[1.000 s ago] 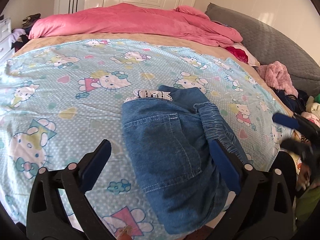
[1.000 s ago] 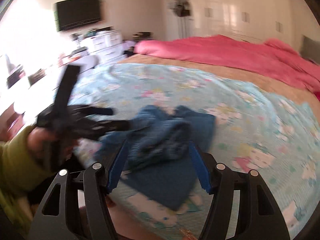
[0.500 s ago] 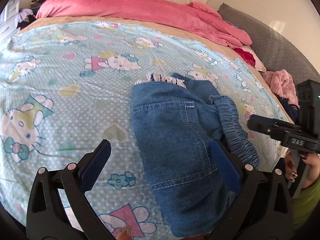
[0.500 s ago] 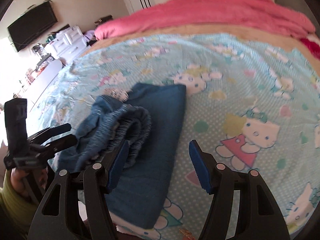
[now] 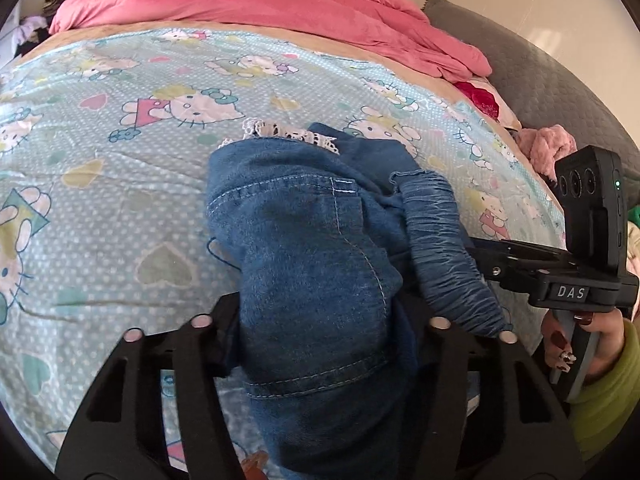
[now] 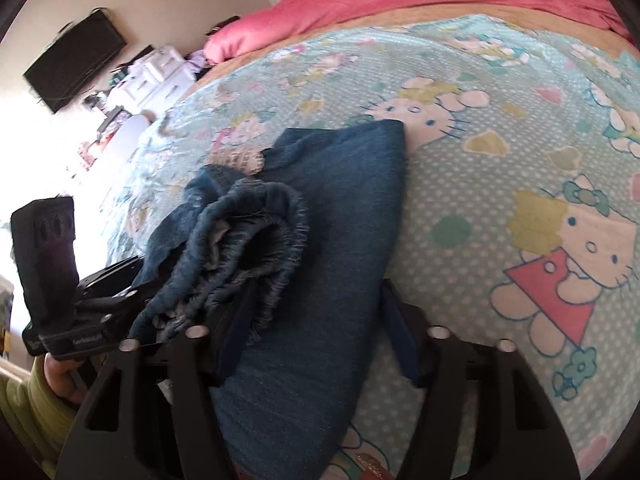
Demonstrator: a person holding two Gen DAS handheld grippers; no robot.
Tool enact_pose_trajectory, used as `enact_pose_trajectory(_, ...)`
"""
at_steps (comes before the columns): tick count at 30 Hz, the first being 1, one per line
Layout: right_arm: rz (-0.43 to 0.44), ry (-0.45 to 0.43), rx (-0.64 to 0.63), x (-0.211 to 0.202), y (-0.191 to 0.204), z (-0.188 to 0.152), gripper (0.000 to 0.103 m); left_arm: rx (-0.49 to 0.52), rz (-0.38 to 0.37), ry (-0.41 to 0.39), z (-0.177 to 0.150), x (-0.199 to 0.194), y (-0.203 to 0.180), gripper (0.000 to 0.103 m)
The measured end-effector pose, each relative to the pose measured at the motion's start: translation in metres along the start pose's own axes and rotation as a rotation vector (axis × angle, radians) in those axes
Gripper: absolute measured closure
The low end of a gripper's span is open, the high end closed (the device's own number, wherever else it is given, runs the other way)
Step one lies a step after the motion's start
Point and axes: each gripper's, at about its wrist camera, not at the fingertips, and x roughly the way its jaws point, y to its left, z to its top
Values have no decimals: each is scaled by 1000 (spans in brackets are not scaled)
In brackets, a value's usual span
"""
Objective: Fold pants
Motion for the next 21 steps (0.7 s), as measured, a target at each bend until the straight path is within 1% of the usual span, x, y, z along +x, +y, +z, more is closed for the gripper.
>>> enact_pose_trajectory(1,5,-6,-11,-1,2,0,66,2,-3,-5,1,0,-1,62)
enact_pose_trajectory(2,15,-11,-20,-1,4,-1,77,9,-4,-9,1,-1,-2,63)
enact_pose_trajectory(4,28,-29,-46,-3,11,-3,83,6,-8,-17,2,-3,-2,66)
enact_pose_trajectory(7,1,-68,-118,-10,29,-3,85,-2,-27,-26,5,-9,-3,71)
enact_pose_trajectory(9,-6,-94,-150,-17,38,-2,85,1,-44,-41,7,-17,-4,72)
enact_pose_trajectory(12,-10,-111,-178,-21,46,6,85,4,-55,-54,14,-23,-7,72)
enact_pose_trajectory(17,-39,-143,-218,-25,55,25,85,13,-46,-87,33,-27,-8,72)
enact_pose_trajectory(21,-40,-172,-234,-23,56,48,85,28,-24,-117,53,-28,-7,73)
